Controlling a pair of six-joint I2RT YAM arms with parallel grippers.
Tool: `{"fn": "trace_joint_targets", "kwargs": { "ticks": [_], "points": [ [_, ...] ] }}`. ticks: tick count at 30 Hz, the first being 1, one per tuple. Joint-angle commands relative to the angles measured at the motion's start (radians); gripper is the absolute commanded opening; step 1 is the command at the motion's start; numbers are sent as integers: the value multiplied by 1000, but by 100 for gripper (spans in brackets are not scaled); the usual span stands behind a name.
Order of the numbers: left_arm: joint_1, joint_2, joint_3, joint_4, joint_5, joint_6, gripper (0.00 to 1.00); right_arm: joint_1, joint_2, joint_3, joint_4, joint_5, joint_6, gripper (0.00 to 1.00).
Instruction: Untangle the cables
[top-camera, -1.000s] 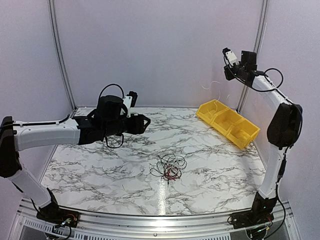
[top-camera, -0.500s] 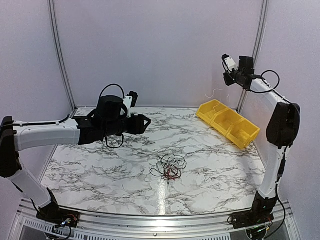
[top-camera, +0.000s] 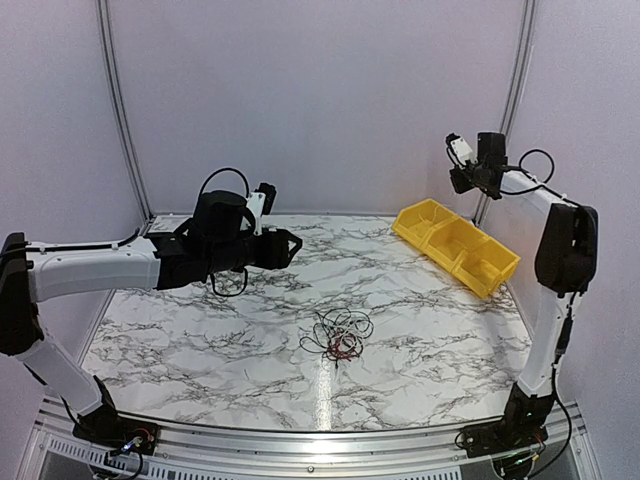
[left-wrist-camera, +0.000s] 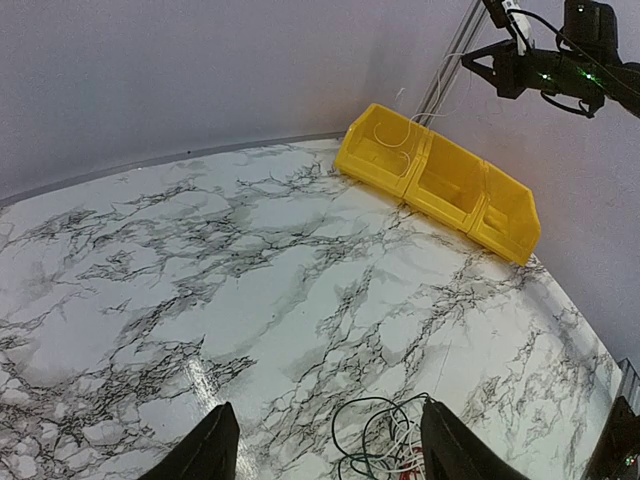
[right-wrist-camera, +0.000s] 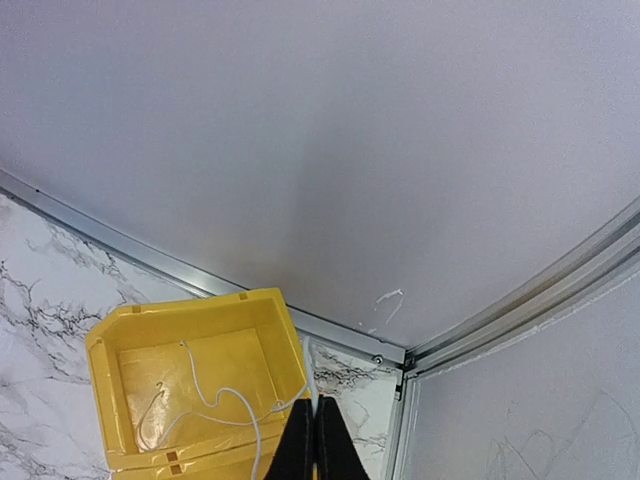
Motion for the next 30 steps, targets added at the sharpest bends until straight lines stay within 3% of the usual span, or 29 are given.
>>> {"fn": "trace_joint_targets", "kwargs": {
  "ticks": [1,18,30],
  "points": [
    [-2,-8,18,14,6,13,64,-38,-19,-10,3,9,7,0],
    [-2,2,19,11,6,7,65,-17,121,69,-76,-35,-32,0],
    [-2,10,19,12,11,6,65,79,272,247,-109,-32,-33,0]
  ]
}}
